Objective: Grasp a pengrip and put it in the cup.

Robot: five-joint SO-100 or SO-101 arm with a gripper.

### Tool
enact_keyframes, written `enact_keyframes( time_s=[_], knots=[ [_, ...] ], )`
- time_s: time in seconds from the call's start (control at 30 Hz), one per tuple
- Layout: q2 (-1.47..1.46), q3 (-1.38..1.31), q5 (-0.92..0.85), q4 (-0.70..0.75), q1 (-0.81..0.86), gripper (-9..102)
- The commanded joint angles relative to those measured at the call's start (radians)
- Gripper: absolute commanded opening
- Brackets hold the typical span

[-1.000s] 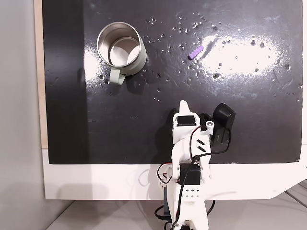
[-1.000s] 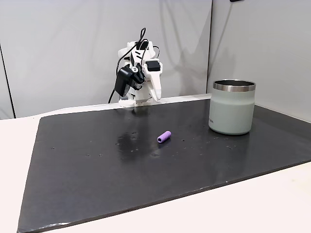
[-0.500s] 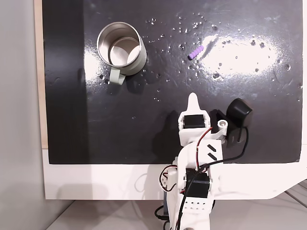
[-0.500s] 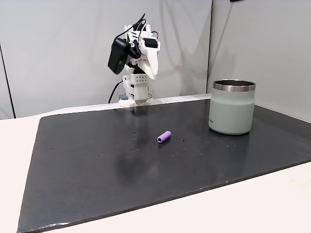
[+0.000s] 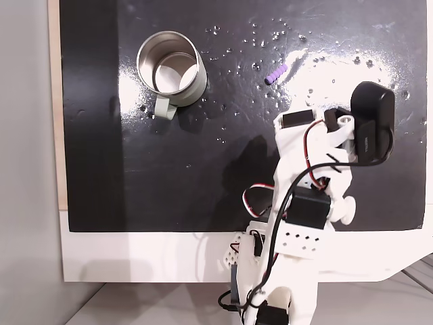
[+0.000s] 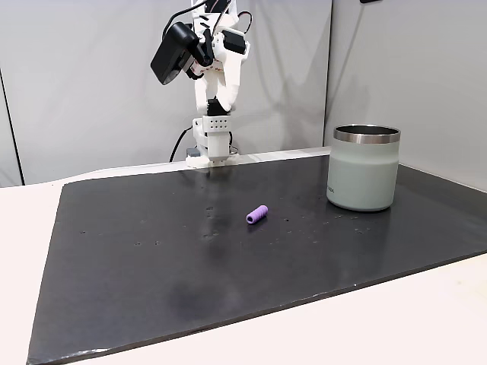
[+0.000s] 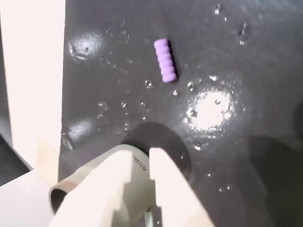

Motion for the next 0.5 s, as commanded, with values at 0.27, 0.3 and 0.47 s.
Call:
enact_keyframes(
  time_s=[0.27, 0.3, 0.47],
  knots=[
    [-0.472, -0.373, -0.144, 0.038, 0.049, 1],
    [-0.503, -0.394, -0.152, 0.040, 0.049, 2],
    [-0.663, -0.517, -0.164, 0.081, 0.035, 6]
  ],
)
